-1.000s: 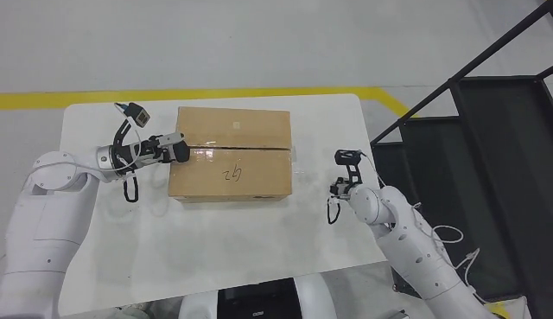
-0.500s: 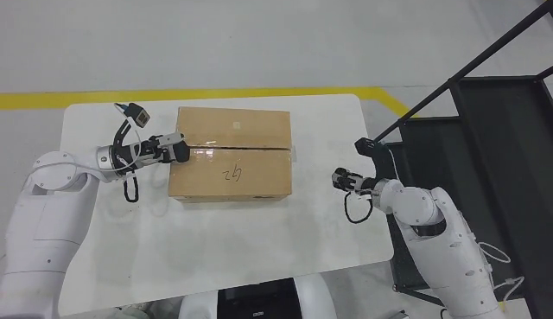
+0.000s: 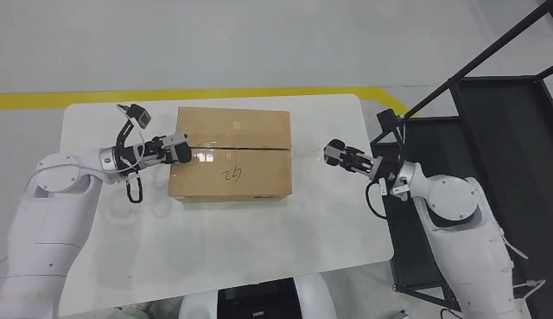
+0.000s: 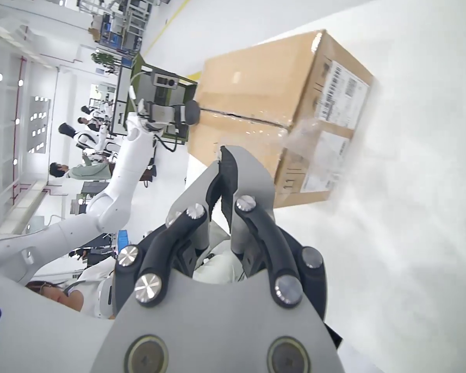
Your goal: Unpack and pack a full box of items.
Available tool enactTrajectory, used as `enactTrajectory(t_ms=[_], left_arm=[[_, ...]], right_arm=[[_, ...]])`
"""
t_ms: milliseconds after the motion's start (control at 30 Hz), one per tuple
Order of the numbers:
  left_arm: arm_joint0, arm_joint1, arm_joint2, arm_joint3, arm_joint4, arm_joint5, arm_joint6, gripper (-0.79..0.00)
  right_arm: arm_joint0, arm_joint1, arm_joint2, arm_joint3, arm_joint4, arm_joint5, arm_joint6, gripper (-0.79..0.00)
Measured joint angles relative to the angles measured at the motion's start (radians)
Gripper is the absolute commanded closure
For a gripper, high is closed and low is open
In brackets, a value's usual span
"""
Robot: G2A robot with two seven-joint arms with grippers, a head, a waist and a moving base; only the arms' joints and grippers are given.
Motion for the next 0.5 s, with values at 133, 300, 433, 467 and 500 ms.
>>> enactTrajectory(t_ms=[133, 300, 433, 467, 500], left_arm=[[0.009, 0.003, -0.001, -0.010, 0.008, 0.005, 0.004, -0.785], [0.014, 0.006, -0.002, -0.017, 0.022, 0.010, 0.006, -0.785], [0.017, 0.008, -0.001, -0.020, 0.028, 0.011, 0.006, -0.785], [0.018, 0.009, -0.001, -0.020, 0.028, 0.010, 0.006, -0.785], [0.019, 0.009, -0.001, -0.020, 0.028, 0.009, 0.006, -0.785]], right_arm=[[0.072, -0.003, -0.064, 0.010, 0.021, 0.010, -0.004, 0.000], [0.204, -0.014, -0.194, 0.022, 0.027, 0.012, -0.028, 0.000], [0.314, -0.025, -0.290, 0.039, 0.025, 0.014, -0.052, 0.000], [0.337, -0.028, -0.310, 0.047, 0.026, 0.015, -0.057, 0.000], [0.367, -0.032, -0.337, 0.061, 0.026, 0.017, -0.063, 0.000]])
